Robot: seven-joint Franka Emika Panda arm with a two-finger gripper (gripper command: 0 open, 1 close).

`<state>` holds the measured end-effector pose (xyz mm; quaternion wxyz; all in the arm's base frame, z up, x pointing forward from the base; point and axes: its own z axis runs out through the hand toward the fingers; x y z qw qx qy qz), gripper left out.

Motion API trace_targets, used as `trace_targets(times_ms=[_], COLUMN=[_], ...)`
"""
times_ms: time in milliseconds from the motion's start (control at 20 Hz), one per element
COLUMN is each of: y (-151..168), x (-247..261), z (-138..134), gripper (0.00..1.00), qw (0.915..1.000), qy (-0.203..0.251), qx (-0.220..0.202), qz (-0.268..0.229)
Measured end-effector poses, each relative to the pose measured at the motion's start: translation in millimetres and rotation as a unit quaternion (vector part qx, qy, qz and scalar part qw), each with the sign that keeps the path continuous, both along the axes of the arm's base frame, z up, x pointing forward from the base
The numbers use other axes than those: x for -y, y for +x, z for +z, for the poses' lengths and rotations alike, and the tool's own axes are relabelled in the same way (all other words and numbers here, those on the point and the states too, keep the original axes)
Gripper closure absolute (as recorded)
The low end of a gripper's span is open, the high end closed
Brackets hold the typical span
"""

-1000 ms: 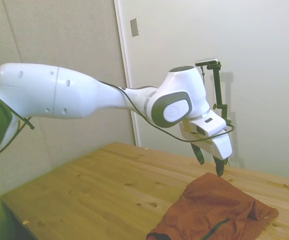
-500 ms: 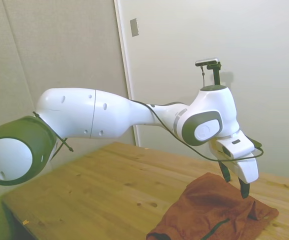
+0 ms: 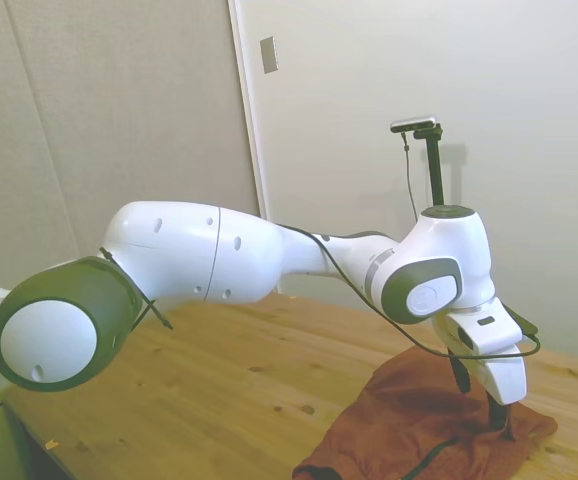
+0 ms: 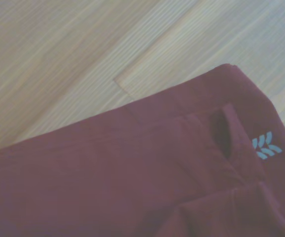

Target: Unfold the shorts

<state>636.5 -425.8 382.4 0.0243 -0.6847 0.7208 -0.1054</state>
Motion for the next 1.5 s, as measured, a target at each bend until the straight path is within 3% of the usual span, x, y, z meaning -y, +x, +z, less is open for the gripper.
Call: trace_targets(times_ms=[200, 250, 1500], y=[-1, -2, 1], x=[5, 7, 17], z=[-1, -1, -16], gripper=[0.00, 1.00, 1.00], qw=[1.0000, 1.0000, 0.9996], qy=[-0.001, -0.002, 0.019], qx=[0.001, 0.001, 0.018], qz=[-0.003, -0.004, -0.011])
